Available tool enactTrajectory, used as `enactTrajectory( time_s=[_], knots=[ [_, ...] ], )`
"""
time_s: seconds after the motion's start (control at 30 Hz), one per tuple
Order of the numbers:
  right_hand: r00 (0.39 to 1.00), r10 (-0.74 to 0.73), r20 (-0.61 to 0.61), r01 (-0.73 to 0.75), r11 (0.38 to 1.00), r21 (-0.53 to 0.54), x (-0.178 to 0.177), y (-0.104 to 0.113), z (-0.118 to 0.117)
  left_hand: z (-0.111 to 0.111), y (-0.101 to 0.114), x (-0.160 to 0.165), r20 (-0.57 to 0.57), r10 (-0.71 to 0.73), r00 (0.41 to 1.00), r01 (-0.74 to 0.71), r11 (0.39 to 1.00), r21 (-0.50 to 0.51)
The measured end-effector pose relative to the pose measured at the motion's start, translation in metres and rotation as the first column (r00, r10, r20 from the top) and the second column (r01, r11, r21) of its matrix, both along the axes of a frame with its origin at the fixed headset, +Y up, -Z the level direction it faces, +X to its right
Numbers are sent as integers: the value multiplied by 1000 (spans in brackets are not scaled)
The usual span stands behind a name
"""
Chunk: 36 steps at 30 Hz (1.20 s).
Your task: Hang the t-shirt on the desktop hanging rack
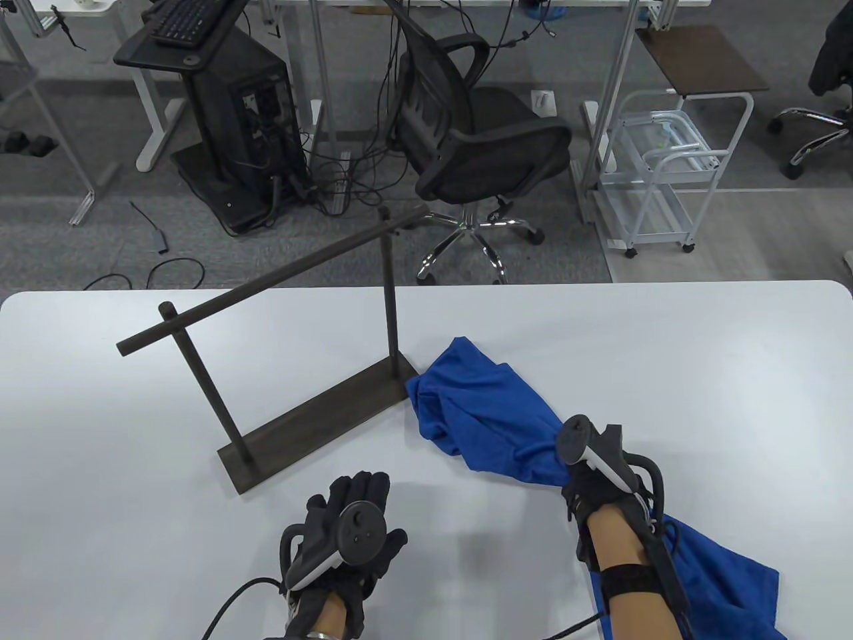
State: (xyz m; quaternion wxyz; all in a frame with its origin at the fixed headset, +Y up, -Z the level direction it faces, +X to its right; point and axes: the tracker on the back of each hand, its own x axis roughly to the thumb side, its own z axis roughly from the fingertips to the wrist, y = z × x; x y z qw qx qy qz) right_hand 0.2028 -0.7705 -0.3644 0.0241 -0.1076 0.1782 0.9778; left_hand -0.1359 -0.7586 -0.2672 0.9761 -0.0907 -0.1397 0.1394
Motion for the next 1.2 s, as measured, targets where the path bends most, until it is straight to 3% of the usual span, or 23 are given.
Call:
enactTrajectory(
  time_s=[0.2, 0.33, 0.43, 0.47, 0.5, 0.57, 0.6, 0.67, 0.83, 1.03, 1.2],
  knots=[
    [998, 62, 10, -62, 998, 3, -1, 2, 7, 1, 2, 1, 7, 15, 1000, -15, 1000, 13],
    [988, -110, 113, 106, 994, 42, 12, 8, 20, 1, 2, 2, 8, 29, 1000, -29, 1000, 3],
    [908, -371, 193, 366, 928, 66, 25, 8, 33, 2, 2, 3, 14, 24, 1000, -24, 1000, 6],
    [829, -513, 225, 506, 858, 92, 30, 4, 38, 3, 3, 4, 17, 31, 999, -31, 999, 8],
    [801, -551, 235, 544, 833, 99, 32, 3, 40, 3, 3, 4, 19, 34, 999, -35, 999, 7],
    [640, -713, 285, 713, 690, 124, 37, -4, 49, 3, 3, 5, 24, 40, 999, -40, 999, 4],
    [594, -750, 290, 752, 646, 130, 38, -6, 51, 3, 3, 6, 27, 40, 999, -40, 999, 4],
    [426, -852, 305, 866, 481, 134, 39, -11, 55, 4, 3, 8, 41, 30, 999, -30, 1000, 2],
    [127, -976, 177, 990, 137, 45, 30, -6, 54, 3, 2, 14, 65, 26, 998, -27, 1000, 2],
    [-26, -1000, 2, 1000, -26, -1, 7, 19, 50, 3, 1, 22, 105, 51, 993, -50, 999, -12],
    [-152, -981, -121, 987, -143, -79, -16, 41, 50, 2, 4, 28, 125, 210, 970, -205, 977, -49]
  ],
)
